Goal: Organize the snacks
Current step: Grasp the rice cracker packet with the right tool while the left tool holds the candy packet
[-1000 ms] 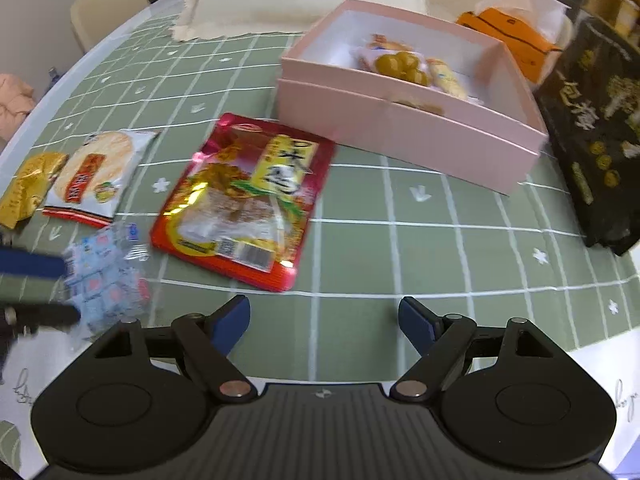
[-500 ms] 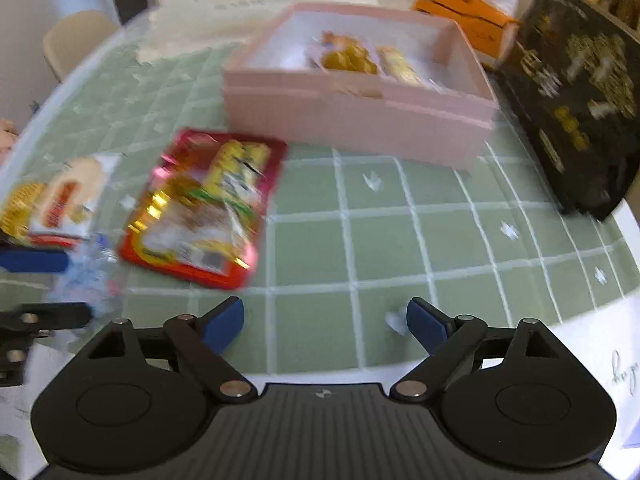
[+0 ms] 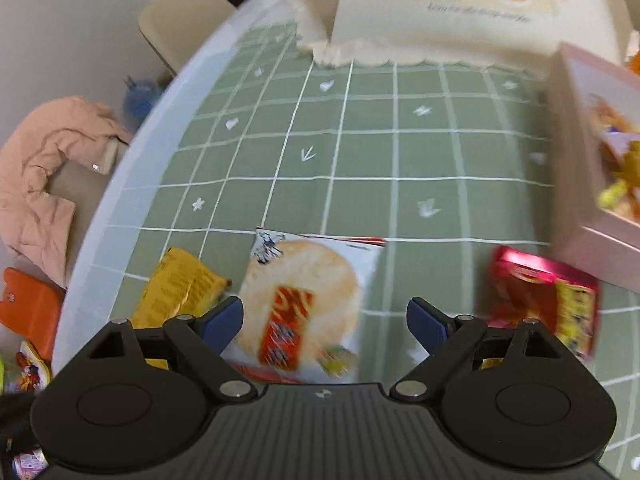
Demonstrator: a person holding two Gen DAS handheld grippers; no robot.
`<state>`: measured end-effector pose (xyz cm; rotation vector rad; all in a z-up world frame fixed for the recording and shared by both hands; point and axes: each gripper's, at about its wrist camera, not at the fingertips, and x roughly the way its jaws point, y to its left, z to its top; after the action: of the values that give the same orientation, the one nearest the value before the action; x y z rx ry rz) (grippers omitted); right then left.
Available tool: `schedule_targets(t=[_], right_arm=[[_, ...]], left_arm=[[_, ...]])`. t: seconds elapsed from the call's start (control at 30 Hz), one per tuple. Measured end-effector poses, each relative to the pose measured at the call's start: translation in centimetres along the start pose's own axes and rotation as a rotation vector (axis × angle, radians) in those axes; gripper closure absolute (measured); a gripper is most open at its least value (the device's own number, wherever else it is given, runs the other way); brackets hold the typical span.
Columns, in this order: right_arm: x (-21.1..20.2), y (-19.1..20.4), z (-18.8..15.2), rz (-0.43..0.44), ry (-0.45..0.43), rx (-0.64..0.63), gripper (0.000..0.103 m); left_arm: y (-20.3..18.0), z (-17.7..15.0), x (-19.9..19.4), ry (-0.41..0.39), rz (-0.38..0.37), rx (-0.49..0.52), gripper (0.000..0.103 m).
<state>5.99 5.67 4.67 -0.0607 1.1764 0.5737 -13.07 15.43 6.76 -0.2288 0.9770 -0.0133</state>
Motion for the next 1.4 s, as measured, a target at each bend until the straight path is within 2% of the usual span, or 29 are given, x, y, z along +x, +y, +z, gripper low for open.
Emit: schedule_targets(t=[0.07,0.13,0.17,0.2,0.27,0.33,0.43,0.57,0.67,0.77,0.8,0.87,1.03,1.13,1.23,1.33,1.4], right_arm=[[0.6,0.7,0.1,0.002,0.007,-0.008,0.013],[0.9,1.8,-0.1,0.029,0.021,-0.087,0.014],[0.8,2.6,-0.4,0.02,0.023,-0.156,0.024],[0.6,3.3,-1.0,-0.002,0.023,-0.238,0.028],[-0.5,3.3,-1.8,-0.004,0.015,-0.287,0.028],[-2.5,1.8,-2.3,0.017,-0.017,-0.243,0.028],[-6.7,-1.8,-3.2,-0.018,-0.098,-0.173,0.028],[-11.8,-7.6,-6.1,-0.195,-0.193,-0.134,0.027],[-13.2,-12.4,-8.5,-0.305,-0.174,-0.017,0.027],[-13.4,-16.0,-10.7,-0.355,-0.143,0.116,0.027],[-13.2,-16.8,-11.3,-0.363,-0.135,0.147,0.027],[-12.8,-17.6,-12.2,-0.361,-0.123,0.173,0.027],[-11.2,-17.1,-12.4,-0.353,-0.105,0.141,0.027],[-10.0,-16.4,-12.2,-0.334,-0.096,0.114,0.027],[-8.9,-15.9,-12.1,-0.313,-0.083,0.099,0.024],[-8.5,-16.0,-12.1,-0.31,-0.093,0.094,0.019],[-8.5,-16.2,-12.3,-0.302,-0.101,0.101,0.017]], left_arm=[[0.4,-0.4,0.1,-0.004,-0.008,-0.02,0.056],[0.1,-0.9,0.2,-0.008,-0.02,-0.023,0.056],[-0.1,-1.0,0.3,-0.006,-0.028,-0.019,0.056],[-0.5,-1.2,0.5,-0.004,-0.04,-0.011,0.056],[-1.8,-1.3,1.0,0.002,-0.068,0.036,0.056],[-3.1,-1.0,1.3,0.006,-0.08,0.108,0.056],[-5.5,0.1,1.8,0.006,-0.113,0.247,0.056],[-9.3,0.8,2.7,0.014,-0.169,0.465,0.055],[-11.9,0.4,4.4,0.063,-0.154,0.629,0.055],[-13.2,0.4,6.3,0.098,-0.099,0.727,0.054],[-13.4,0.4,6.7,0.093,-0.083,0.743,0.05],[-13.5,0.8,7.4,0.07,-0.063,0.73,0.048],[-12.4,3.1,9.1,0.023,0.009,0.552,0.045],[-12.0,3.6,9.5,0.044,-0.013,0.513,0.043],[-12.4,3.5,9.2,0.075,-0.047,0.525,0.032],[-11.5,4.4,9.0,0.086,-0.081,0.457,0.037],[-10.7,5.1,9.2,0.081,-0.031,0.439,0.038]])
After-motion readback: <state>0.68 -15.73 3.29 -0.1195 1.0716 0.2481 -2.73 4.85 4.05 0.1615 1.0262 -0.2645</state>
